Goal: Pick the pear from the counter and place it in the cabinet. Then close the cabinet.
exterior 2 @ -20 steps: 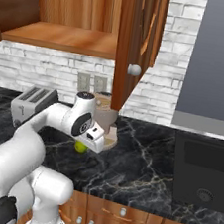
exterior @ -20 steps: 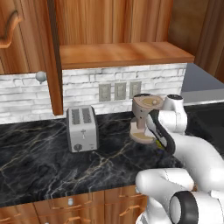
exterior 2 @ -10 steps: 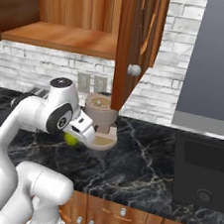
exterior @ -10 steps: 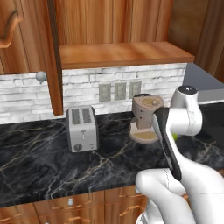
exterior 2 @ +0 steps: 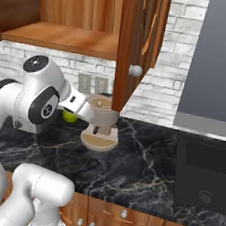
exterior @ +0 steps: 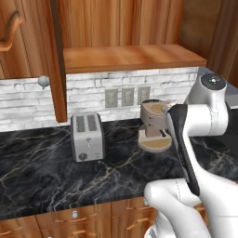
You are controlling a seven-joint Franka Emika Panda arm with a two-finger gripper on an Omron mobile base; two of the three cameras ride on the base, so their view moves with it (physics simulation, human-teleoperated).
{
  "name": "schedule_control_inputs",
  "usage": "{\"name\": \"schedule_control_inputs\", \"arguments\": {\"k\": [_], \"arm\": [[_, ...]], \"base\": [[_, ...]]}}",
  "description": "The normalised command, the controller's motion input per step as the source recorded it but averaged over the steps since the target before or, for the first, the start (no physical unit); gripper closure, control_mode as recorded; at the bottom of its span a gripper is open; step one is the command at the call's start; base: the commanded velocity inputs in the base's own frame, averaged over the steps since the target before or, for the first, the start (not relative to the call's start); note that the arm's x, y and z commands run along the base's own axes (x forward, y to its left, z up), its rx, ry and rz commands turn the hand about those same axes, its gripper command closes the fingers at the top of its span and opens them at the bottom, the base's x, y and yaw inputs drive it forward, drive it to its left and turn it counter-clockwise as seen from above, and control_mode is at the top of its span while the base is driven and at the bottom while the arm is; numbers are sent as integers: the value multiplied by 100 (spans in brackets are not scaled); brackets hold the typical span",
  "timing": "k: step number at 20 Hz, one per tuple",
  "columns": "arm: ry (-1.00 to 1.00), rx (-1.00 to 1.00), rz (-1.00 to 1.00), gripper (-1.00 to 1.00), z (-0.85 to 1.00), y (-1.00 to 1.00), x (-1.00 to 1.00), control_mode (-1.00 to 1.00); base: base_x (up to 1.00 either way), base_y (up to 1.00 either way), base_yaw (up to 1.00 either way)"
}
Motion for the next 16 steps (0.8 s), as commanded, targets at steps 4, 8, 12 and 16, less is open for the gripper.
{"name": "schedule_control_inputs", "arguments": {"k": [4, 8, 12, 16], "arm": [[-46, -16, 10, 100, 100, 0, 23, -100], [-52, -18, 10, 100, 100, 0, 24, -100], [-40, -12, 7, 100, 100, 0, 44, -100], [-20, -4, 4, 100, 93, 0, 78, -100]], "base": [[0, 0, 0], [0, 0, 0], [0, 0, 0], [0, 0, 0]]}}
